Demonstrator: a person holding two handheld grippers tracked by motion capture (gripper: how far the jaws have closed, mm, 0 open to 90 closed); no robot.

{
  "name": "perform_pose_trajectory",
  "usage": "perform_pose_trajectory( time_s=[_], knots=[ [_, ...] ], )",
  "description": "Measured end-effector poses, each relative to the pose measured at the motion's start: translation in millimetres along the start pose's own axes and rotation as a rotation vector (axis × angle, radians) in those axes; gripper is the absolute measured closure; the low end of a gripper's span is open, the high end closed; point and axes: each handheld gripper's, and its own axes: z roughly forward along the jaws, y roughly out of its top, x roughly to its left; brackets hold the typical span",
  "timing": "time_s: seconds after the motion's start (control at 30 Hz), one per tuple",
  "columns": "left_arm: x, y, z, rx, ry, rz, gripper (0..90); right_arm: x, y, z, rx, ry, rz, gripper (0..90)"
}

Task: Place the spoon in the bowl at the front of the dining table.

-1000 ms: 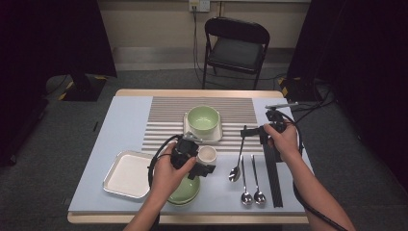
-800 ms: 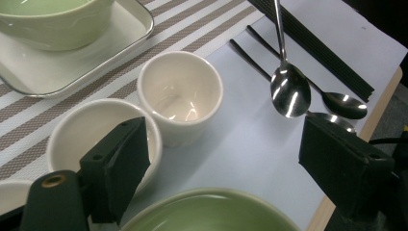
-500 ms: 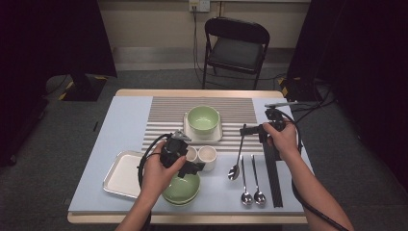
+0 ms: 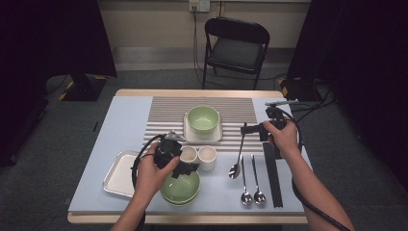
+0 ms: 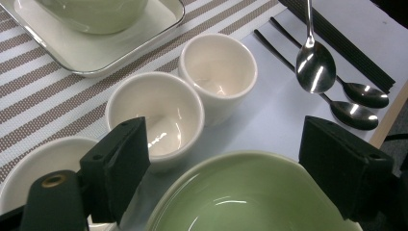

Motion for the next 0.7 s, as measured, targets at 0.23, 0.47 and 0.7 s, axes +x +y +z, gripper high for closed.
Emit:
perform_pose_trajectory(
  time_s=[0.23, 0.47, 0.7],
  knots=[
    [5.7, -4.8, -5.9, -0.008, 0.013, -0.010, 17.5, 2.2, 5.2, 1.3, -0.003, -0.001, 0.002, 90.0],
    [9.8, -8.6, -9.7, -0.012, 0.022, -0.011, 17.5, 4.2, 8.6, 1.2, 0.002, -0.007, 0.006, 90.0],
    [12.1, -11.4, -10.3, -0.006, 0.021, -0.010, 17.6, 3.7, 12.3, 1.2, -0.003, -0.019, 0.010, 90.0]
  ],
)
